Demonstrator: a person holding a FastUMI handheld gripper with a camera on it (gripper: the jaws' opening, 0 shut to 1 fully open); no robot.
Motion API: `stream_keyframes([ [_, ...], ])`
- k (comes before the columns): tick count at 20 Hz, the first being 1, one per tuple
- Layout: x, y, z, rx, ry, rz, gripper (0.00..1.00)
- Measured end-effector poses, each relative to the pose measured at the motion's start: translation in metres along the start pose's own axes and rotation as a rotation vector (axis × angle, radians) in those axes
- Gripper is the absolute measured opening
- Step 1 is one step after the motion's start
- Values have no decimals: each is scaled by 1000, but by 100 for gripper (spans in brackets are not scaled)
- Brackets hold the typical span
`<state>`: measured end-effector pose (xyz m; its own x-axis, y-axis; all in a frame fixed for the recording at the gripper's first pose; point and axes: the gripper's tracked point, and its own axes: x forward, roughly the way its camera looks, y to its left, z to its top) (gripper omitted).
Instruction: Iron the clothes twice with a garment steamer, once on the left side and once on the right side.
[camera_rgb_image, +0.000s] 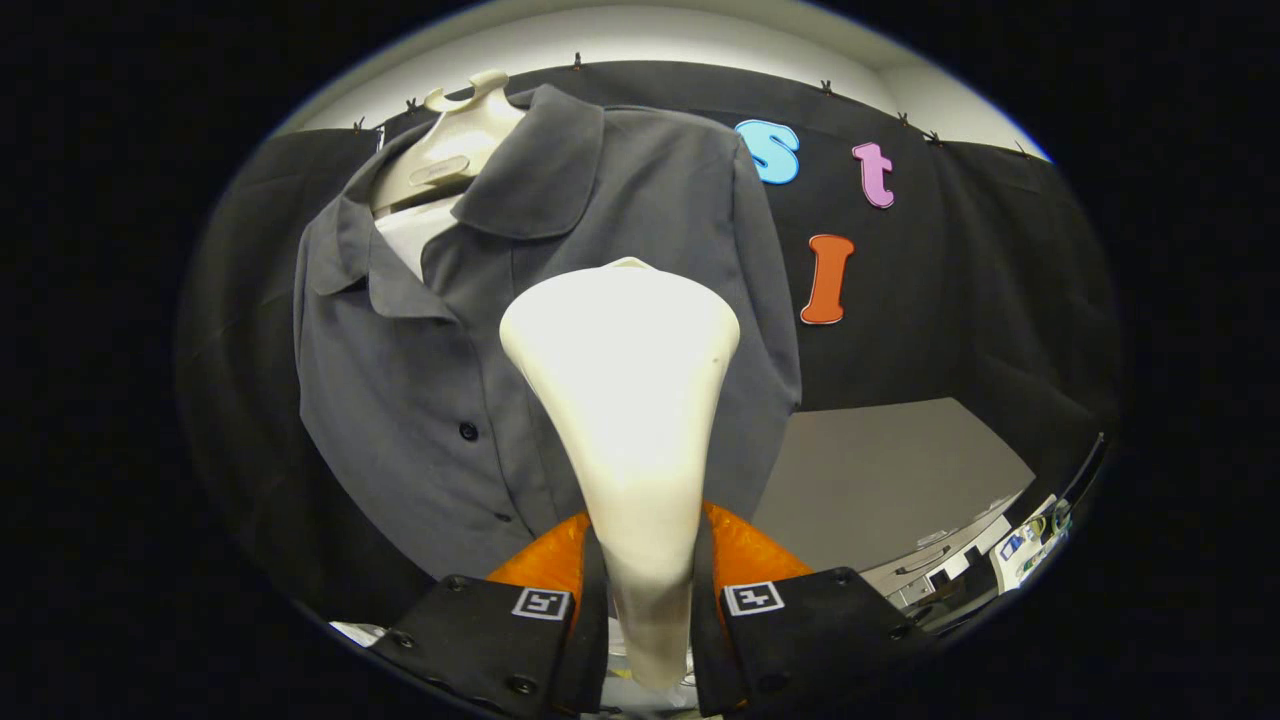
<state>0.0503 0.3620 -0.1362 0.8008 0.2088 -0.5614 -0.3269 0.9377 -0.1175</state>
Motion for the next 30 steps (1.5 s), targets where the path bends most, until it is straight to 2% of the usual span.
stream_keyframes([
  [5, 12, 13, -25, -13, 48, 29, 42],
  [14, 31, 15, -74, -26, 127, 22, 42],
  [30, 53, 13, -192, -40, 315, 22, 42],
])
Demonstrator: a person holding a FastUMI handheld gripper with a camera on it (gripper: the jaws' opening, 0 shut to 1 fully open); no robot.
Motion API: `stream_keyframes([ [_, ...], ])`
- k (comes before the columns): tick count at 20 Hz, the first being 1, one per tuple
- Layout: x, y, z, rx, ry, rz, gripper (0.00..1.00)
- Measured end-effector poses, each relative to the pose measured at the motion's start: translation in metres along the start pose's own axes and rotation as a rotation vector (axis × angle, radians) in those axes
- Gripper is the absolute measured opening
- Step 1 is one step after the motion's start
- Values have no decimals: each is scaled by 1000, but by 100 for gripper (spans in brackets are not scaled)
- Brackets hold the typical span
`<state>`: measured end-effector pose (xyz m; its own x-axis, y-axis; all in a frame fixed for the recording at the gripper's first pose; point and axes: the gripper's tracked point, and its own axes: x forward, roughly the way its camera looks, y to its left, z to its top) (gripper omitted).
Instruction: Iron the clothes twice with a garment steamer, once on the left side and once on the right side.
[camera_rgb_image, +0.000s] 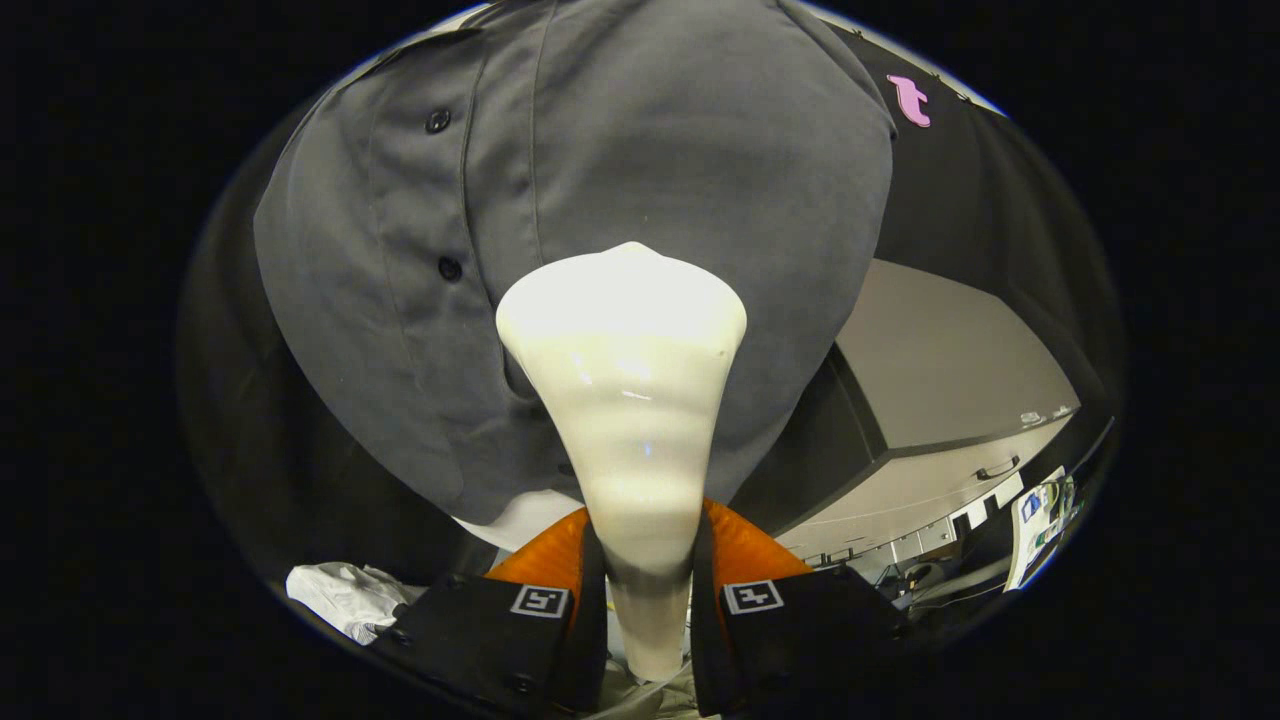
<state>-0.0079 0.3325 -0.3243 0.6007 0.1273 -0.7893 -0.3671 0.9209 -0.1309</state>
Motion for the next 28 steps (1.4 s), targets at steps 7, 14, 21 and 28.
stream_keyframes([
  [7, 29, 4, -40, 0, 80, -3, 42],
  [14, 53, 9, -69, 21, 140, -19, 43],
  [21, 27, 12, -56, 65, 101, -3, 42],
  [28, -33, 15, 5, 67, -21, 7, 42],
])
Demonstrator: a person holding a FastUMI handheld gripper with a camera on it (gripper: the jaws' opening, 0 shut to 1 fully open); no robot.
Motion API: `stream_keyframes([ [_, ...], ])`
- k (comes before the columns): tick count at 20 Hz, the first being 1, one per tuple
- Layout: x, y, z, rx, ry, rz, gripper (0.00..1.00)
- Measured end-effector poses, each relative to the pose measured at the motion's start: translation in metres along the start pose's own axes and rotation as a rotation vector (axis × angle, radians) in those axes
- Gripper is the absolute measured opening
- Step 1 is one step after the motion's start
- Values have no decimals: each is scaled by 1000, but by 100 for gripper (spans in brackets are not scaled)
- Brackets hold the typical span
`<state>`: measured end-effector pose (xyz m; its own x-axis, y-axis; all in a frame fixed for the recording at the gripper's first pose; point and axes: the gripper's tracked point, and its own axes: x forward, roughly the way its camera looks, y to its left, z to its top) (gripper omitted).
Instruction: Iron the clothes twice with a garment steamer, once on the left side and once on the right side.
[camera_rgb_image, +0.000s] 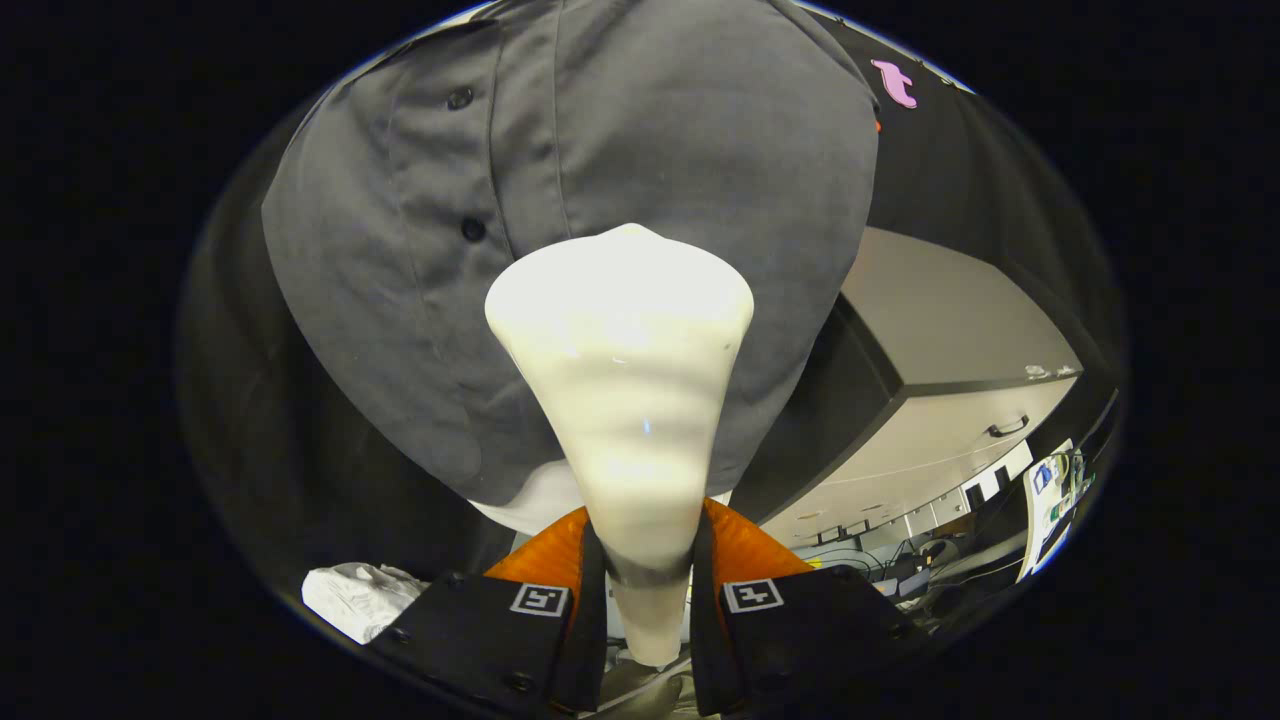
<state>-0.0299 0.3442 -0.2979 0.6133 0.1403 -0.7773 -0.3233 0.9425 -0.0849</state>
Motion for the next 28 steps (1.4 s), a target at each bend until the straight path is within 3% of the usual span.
stream_keyframes([
  [8, -76, 33, 92, -20, -174, 42, 42],
  [12, -91, 63, 124, -58, -228, 80, 42],
  [20, -102, 125, 165, -94, -280, 120, 42],
  [28, -74, 160, 164, -124, -252, 119, 42],
])
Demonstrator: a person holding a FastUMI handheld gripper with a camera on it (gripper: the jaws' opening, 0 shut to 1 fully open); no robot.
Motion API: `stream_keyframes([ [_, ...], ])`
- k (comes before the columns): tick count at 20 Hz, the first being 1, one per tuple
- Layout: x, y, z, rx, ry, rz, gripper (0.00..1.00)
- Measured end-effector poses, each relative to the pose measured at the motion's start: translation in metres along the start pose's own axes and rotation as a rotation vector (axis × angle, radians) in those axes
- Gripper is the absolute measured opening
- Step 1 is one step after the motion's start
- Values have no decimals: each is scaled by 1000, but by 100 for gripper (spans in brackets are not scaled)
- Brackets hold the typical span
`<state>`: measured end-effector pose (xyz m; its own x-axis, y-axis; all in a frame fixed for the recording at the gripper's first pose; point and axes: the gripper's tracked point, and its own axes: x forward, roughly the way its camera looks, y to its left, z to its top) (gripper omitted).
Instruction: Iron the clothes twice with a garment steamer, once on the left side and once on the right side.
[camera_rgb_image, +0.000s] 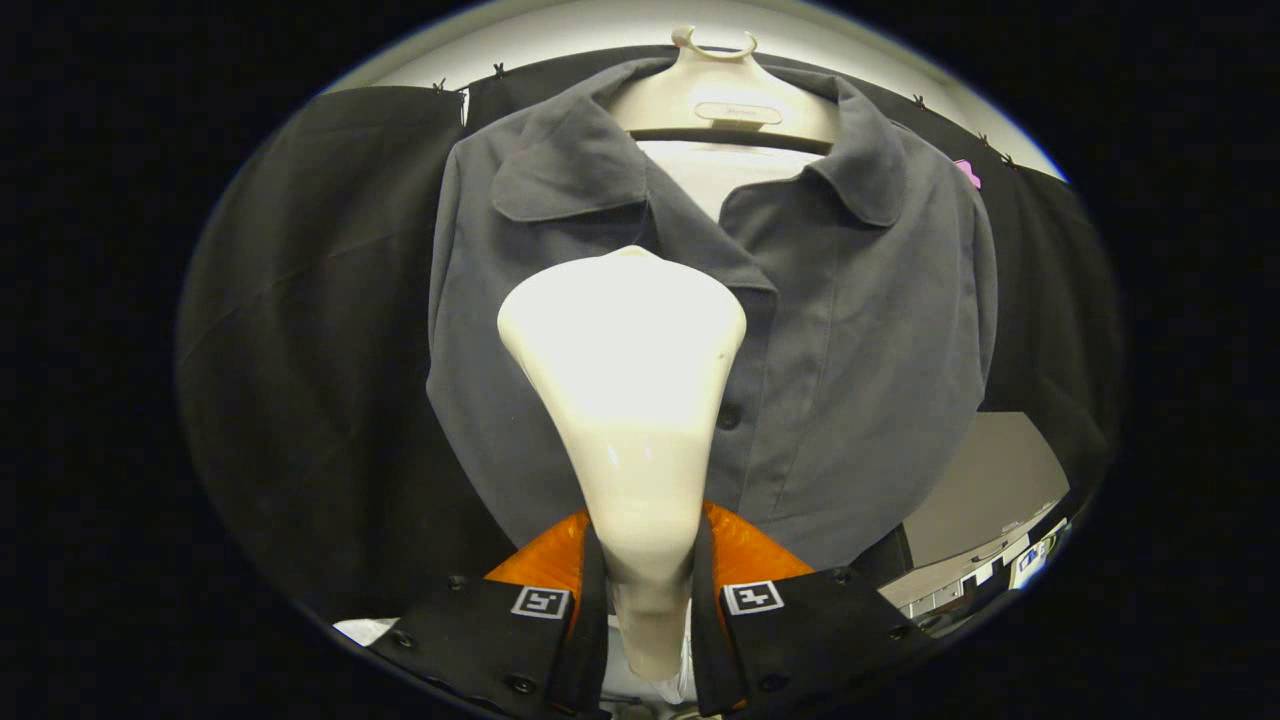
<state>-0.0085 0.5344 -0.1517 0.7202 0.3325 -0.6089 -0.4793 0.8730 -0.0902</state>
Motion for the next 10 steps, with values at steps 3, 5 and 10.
stream_keyframes([
  [3, 12, 1, -16, -21, 22, -19, 42],
  [5, 17, -1, -29, -30, 39, -25, 42],
  [10, 27, -4, -69, -37, 78, -28, 42],
])
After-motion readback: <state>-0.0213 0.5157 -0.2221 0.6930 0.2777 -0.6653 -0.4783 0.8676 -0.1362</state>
